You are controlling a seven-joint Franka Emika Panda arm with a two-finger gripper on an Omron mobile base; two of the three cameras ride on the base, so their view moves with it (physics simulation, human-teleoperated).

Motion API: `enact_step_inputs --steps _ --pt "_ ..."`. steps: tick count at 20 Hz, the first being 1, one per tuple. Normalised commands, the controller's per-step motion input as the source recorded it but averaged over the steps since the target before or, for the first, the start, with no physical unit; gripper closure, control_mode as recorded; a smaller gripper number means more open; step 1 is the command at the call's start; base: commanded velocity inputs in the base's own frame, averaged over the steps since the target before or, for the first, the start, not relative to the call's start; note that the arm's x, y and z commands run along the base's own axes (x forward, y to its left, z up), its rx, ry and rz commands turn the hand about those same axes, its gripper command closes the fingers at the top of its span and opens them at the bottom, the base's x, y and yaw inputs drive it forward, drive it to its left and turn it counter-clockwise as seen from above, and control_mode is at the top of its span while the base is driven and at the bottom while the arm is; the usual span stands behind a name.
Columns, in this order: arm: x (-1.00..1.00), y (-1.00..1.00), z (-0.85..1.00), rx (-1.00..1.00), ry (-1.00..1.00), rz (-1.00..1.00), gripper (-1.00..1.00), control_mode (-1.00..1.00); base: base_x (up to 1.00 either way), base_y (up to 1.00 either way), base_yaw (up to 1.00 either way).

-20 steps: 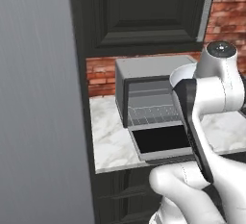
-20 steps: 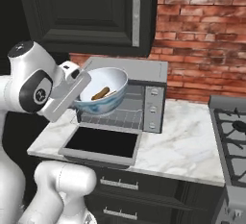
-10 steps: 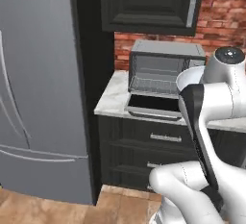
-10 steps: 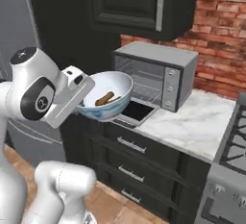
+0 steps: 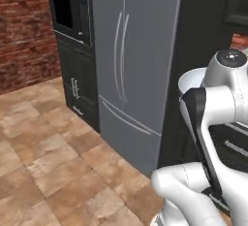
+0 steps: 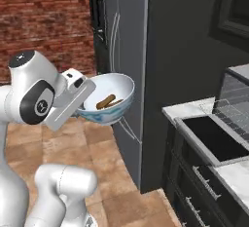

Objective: Pick up the heated bread from the toaster oven and place it in the bowl. Then move the bread bowl to the dining counter.

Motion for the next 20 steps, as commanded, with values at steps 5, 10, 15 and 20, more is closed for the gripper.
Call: enact_step_inputs --steps 5,10,15,20 --pt "0.00 0.00 0.00 0.00 0.00 0.00 1.00 1.00 -0.09 0.00 1.00" --pt "0.00 0.00 0.00 0.00 0.00 0.00 1.00 1.00 -0.04 0.00 1.00" --pt "0.00 0.00 0.00 0.00 0.00 0.00 1.00 1.00 0.00 0.00 1.00" --pt "0.00 0.00 0.00 0.00 0.00 0.00 1.00 1.00 0.11 0.00 0.99"
